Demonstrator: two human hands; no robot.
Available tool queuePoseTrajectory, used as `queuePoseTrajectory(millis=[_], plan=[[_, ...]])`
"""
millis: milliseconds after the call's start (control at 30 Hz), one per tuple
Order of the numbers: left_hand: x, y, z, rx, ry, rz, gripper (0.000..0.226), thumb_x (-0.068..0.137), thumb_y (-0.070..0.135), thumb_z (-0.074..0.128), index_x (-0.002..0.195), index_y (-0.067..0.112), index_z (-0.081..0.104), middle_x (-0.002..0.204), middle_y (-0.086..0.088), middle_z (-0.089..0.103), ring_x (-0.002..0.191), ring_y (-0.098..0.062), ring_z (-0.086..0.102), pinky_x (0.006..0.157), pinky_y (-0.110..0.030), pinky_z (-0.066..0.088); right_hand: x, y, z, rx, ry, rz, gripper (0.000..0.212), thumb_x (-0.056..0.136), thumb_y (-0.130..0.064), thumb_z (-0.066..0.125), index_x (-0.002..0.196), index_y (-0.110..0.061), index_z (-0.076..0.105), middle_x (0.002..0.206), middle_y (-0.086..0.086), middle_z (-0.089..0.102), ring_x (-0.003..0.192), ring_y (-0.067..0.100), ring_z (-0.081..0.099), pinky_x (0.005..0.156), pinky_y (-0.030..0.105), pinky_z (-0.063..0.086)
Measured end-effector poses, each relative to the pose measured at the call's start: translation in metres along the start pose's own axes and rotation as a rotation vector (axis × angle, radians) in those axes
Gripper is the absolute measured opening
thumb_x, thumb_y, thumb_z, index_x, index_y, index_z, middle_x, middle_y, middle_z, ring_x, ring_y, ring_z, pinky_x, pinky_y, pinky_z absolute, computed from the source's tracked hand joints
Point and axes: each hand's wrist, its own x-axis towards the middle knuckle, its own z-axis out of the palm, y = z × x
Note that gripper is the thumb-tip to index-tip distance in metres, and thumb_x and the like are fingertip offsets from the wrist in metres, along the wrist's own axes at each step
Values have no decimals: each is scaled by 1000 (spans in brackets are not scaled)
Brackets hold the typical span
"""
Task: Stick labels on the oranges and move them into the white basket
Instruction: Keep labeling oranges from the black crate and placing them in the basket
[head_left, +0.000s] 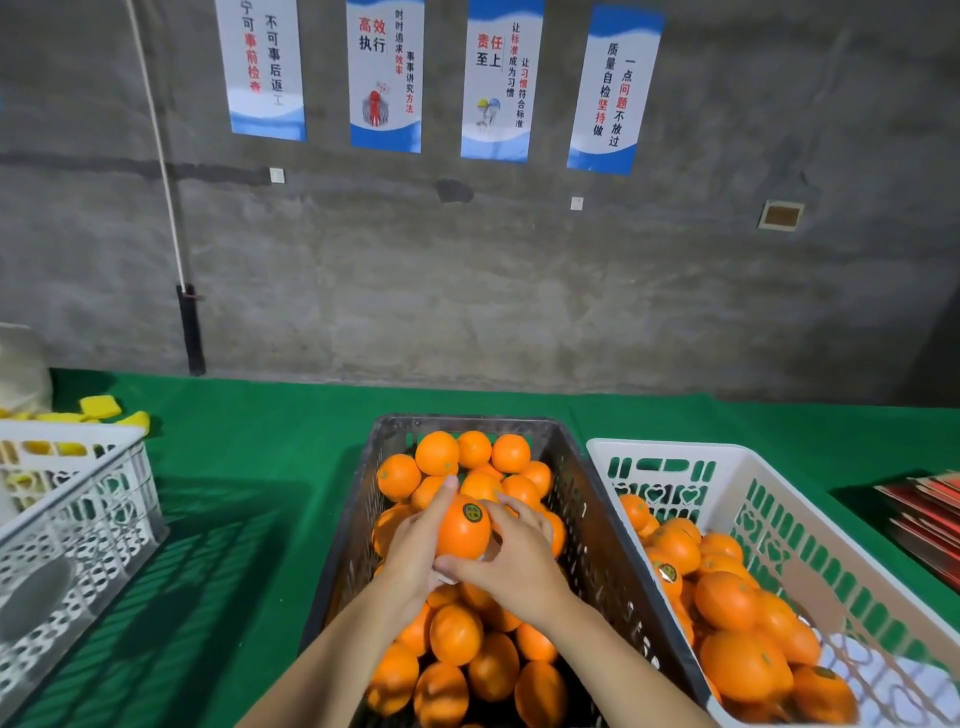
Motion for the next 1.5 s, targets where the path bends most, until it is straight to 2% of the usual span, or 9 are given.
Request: queuePoseTrajectory(millis=[167,267,500,700,833,1033,1233,1367,1500], plan=[[-1,4,-1,-95,79,11,55,98,52,52,129,7,59,122,-21,67,106,-39,68,96,-60,52,3,0,-3,137,147,-61,79,65,-77,68,133,-39,55,134,-26,45,134,3,35,111,32,28],[-4,1,-7,-31,85,146,33,98,20,61,120,-4,65,122,-24,66,110,-40,65,103,-57,47,5,-3,-11,360,354,101,44,65,-75,70,94,-42,66,102,-19,61,98,-3,56,83,26,44],[-4,4,-6,211,220,180,61,89,9,73,143,7,46,130,-15,59,108,-33,60,86,-42,52,17,36,-45,1631,493,776,69,78,-79,56,86,-10,58,69,2,53,59,15,45,55,26,34],[-2,0,-8,178,163,106,18,94,17,66,108,7,68,105,-20,73,95,-36,69,90,-51,56,19,38,-55,1906,500,561,102,80,-83,45,143,-2,44,117,13,55,90,22,52,67,33,42],[0,4,-6,112,157,54,16,97,24,59,106,12,63,121,-17,63,113,-37,59,104,-57,46,18,47,-60,1983,665,570,96,83,-83,40,143,-8,44,149,19,43,137,33,41,87,37,41],[1,1,-2,61,98,84,34,105,22,47,136,7,50,127,-17,64,112,-36,63,98,-55,52,20,35,-43,1200,503,670,23,98,-36,51,97,-14,57,78,8,61,57,18,52,52,28,37],[-1,1,-5,164,110,150,51,107,31,44,152,11,33,147,-14,46,128,-38,51,100,-57,50,4,18,-7,187,129,-41,14,90,-38,67,97,-26,70,83,-7,63,75,7,58,66,28,49],[3,0,-7,141,166,188,53,105,38,45,148,9,39,147,-12,49,132,-35,49,109,-56,42,2,10,2,118,79,-93,35,87,-40,74,117,-23,69,95,-9,58,84,11,56,78,33,51],[5,-5,-11,-2,-83,59,39,94,27,68,128,9,61,126,-8,68,116,-26,65,96,-45,54,2,13,-1,222,120,-54,38,87,-37,76,121,-22,67,96,-5,62,86,14,58,79,32,50]])
